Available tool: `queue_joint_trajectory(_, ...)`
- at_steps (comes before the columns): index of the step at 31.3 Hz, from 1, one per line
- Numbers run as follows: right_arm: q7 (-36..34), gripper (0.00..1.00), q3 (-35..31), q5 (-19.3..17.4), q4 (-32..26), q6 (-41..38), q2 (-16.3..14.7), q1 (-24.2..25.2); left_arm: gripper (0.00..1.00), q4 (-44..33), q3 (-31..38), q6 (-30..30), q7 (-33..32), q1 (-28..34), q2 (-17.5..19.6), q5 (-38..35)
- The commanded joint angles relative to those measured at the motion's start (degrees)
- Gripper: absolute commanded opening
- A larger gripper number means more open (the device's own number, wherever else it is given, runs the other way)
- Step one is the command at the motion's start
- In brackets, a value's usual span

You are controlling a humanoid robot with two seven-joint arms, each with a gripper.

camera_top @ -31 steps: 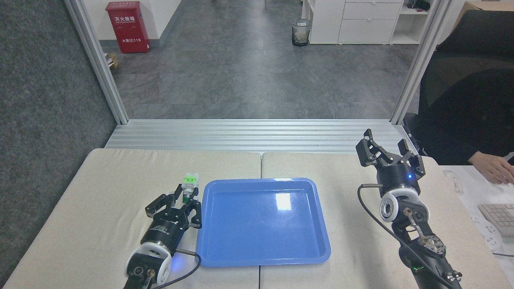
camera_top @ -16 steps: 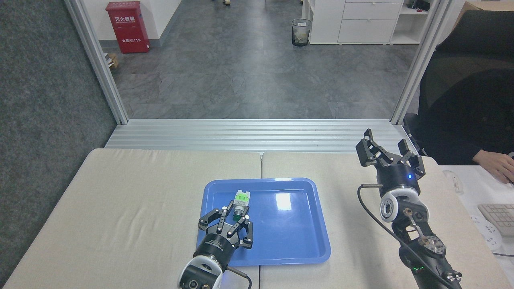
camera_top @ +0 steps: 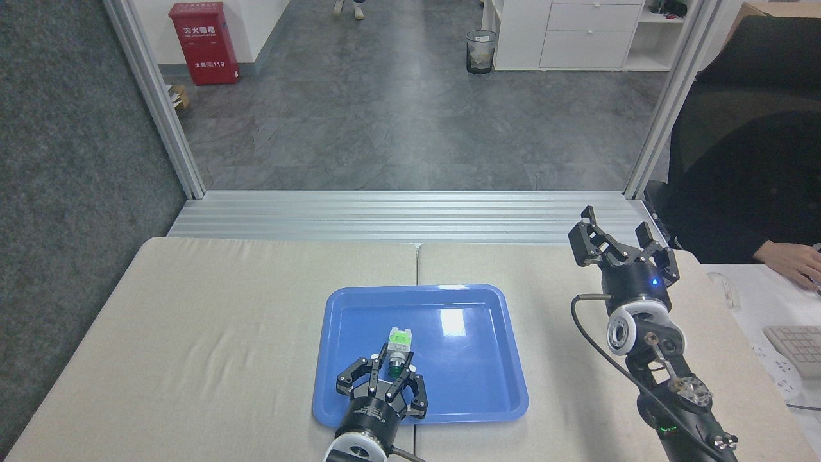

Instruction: Pick up switch part and place in tray

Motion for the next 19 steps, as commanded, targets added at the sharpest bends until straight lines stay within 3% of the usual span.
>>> queue_joint_trajectory(1, 0.05, 1.0, 0.0, 0.0, 0.0, 0.0, 0.0, -0.03, 1.0, -2.79, -4.02, 0.98, -0.15, 0.43, -1.67, -0.1)
queue_joint_trajectory(5, -0.04, 1.0, 0.0, 0.0, 0.0, 0.0, 0.0, -0.03, 1.0, -2.18, -2.71, 1.16, -0.15, -3.35, -1.67, 1.04)
queue_joint_trajectory(11, -0.04, 1.0, 0.0, 0.0, 0.0, 0.0, 0.0, -0.03, 1.0, 1.25, 6.95, 0.02, 0.29, -11.16, -0.71, 4.64)
queue_joint_trajectory(16, 0.05, 1.0, 0.0, 0.0, 0.0, 0.0, 0.0, -0.03, 1.0, 5.2, 17.94, -7.17, 0.82, -20.3, 6.23, 15.08)
queue_joint_trajectory(19, -0.04, 1.0, 0.0, 0.0, 0.0, 0.0, 0.0, -0.03, 1.0, 12.74, 22.87, -12.62, 4.23, -25.75, 11.67, 22.73)
